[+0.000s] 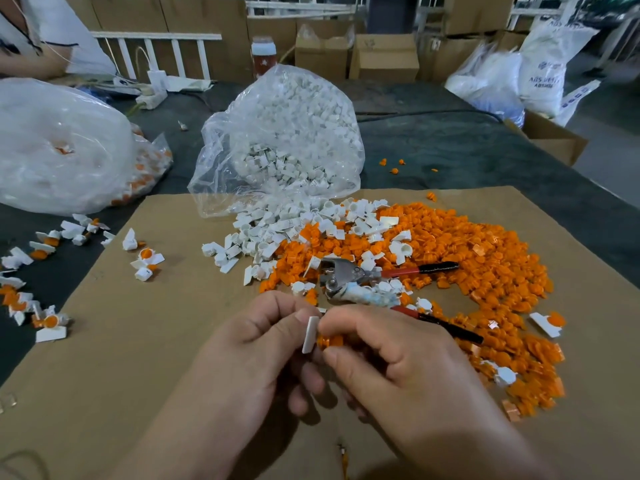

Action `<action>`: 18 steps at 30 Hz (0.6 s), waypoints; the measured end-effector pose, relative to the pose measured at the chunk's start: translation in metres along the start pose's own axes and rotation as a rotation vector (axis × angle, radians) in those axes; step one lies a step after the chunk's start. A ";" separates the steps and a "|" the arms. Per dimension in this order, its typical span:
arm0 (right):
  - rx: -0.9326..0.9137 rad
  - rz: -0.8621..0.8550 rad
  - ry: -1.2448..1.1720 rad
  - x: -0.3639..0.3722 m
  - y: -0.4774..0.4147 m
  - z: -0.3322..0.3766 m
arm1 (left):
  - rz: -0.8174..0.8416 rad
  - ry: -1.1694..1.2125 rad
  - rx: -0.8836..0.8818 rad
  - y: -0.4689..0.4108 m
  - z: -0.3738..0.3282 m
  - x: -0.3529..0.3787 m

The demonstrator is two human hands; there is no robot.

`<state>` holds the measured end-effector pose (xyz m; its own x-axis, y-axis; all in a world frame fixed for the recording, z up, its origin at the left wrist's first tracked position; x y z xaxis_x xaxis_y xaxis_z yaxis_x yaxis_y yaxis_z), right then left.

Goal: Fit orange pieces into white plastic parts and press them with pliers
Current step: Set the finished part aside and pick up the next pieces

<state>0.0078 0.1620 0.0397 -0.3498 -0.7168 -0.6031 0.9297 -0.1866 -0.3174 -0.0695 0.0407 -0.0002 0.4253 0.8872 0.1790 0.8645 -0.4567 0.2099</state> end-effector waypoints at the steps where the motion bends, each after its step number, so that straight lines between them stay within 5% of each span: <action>1: 0.004 -0.002 0.000 0.000 -0.001 0.000 | 0.001 -0.030 0.010 0.000 0.000 0.000; 13: 0.128 -0.055 -0.158 -0.004 -0.002 -0.008 | 0.048 -0.209 0.161 0.011 -0.008 0.009; 18: -0.065 -0.151 0.138 -0.006 -0.001 -0.001 | 0.023 -0.216 0.078 0.010 -0.007 0.009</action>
<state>0.0087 0.1669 0.0425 -0.5014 -0.5845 -0.6379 0.8576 -0.2382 -0.4558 -0.0586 0.0431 0.0099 0.4852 0.8739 -0.0291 0.8685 -0.4779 0.1316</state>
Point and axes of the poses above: each hand's wrist, its own y-axis away from the middle knuckle, its own x-axis out of the palm, z = x × y, the point moved 6 cm from there along -y, towards the middle knuckle, and after that the axes turned 8 degrees about -z, right-handed, at the moved point
